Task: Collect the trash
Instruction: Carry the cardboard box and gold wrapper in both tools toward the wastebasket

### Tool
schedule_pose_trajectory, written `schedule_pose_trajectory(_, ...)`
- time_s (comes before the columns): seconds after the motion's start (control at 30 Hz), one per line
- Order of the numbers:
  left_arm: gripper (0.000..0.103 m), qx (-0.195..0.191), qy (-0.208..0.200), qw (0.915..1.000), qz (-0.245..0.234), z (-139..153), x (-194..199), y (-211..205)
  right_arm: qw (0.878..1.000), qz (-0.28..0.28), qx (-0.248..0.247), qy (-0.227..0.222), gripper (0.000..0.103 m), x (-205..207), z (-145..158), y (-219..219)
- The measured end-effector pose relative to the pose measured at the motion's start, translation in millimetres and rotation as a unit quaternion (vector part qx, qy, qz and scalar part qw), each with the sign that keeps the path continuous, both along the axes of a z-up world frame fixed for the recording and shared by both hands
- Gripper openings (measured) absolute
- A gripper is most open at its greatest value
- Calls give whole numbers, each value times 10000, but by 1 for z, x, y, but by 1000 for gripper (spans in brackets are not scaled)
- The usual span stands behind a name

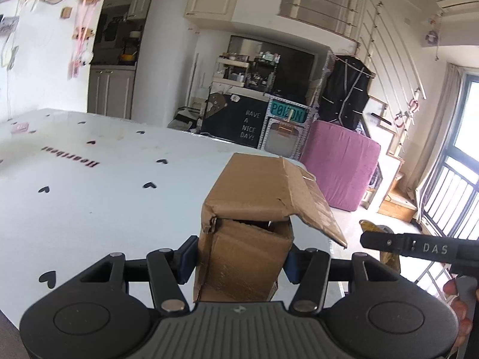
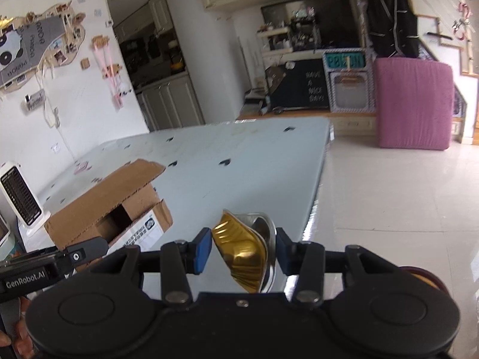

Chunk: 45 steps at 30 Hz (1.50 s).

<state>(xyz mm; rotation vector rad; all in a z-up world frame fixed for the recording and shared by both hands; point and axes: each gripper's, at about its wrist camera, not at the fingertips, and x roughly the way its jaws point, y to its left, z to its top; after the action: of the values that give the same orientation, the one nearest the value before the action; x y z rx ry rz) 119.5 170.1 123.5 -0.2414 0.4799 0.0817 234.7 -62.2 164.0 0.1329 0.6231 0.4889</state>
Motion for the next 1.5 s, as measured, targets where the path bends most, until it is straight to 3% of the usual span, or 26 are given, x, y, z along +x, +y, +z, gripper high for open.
schedule_pose_trajectory(0.37, 57, 83, -206, 9981, -575, 13, 5, -60, 9986, -456, 132, -236, 46, -29, 14, -68)
schedule_pose_trajectory(0.7, 57, 61, -4, 9915, -1298, -2, 26, -126, 9947, -1016, 165, -81, 46, -37, -3, -136)
schedule_pose_trajectory(1.2, 57, 113, 680, 9758, -2074, -52, 85, -203, 9810, -1883, 238, 389, 46, -25, -58, -226)
schedule_pose_trajectory(1.5, 57, 20, 1556, 9582, -2402, -112, 138, -246, 9656, -2454, 293, 806, 46, -18, -99, -279)
